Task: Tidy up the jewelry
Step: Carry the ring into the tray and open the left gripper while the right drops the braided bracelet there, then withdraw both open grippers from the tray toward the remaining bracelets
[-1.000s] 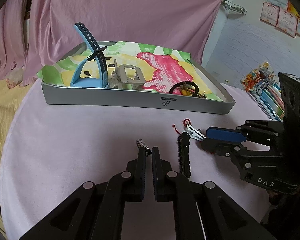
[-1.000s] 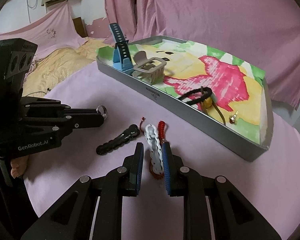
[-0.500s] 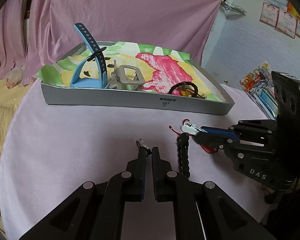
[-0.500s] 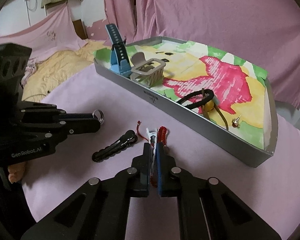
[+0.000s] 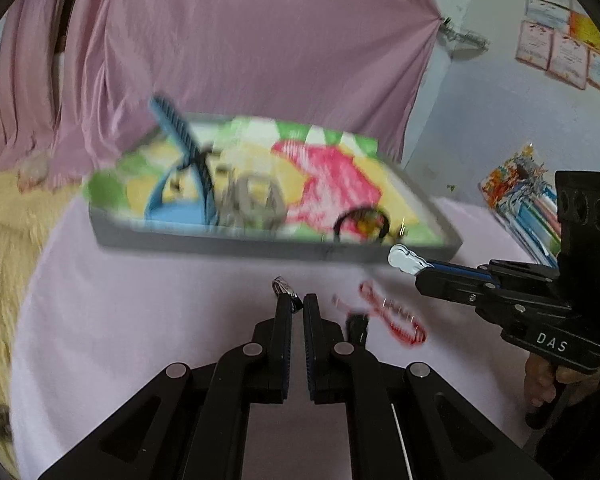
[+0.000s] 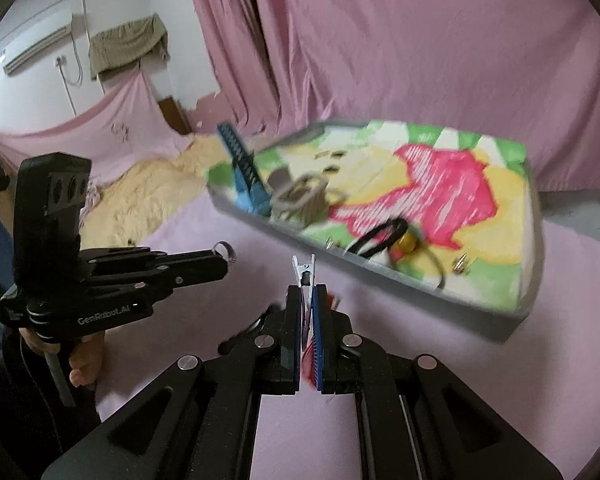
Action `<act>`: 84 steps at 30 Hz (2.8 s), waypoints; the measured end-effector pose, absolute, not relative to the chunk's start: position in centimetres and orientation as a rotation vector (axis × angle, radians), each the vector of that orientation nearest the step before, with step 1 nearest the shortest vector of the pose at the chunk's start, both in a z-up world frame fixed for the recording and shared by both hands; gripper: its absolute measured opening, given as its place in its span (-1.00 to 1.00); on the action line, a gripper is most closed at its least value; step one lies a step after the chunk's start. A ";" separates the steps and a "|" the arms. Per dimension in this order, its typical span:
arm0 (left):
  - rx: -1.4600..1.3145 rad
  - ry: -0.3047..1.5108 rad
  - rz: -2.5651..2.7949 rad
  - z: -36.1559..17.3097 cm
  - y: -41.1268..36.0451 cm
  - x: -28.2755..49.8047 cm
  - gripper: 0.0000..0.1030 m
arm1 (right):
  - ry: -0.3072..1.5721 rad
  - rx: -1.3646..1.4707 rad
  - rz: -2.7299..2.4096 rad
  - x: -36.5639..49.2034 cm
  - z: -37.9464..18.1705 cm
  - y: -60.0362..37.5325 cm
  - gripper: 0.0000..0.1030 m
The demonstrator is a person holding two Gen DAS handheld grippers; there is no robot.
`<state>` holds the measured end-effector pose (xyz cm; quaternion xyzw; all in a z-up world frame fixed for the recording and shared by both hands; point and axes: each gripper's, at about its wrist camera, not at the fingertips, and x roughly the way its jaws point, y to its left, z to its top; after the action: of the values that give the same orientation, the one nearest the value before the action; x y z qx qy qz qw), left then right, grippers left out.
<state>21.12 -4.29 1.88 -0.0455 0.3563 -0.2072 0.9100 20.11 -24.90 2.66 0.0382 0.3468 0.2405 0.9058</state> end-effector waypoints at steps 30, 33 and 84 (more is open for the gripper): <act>-0.041 0.857 -0.504 1.4 -9.9 29.6 -0.88 | 0.799 0.135 0.272 27.2 0.1 -27.9 -0.89; -0.031 0.856 -0.498 1.3 -9.9 29.6 -0.87 | 0.792 0.125 0.260 27.0 0.2 -27.8 -0.89; -0.066 0.292 -0.227 5.7 -4.5 13.0 0.99 | 0.135 0.069 0.002 9.0 6.3 -27.9 0.95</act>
<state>13.04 -4.46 5.74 -0.0327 0.1452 -0.1128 0.9824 9.02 -27.87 6.30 0.0347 0.0676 0.0009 0.9971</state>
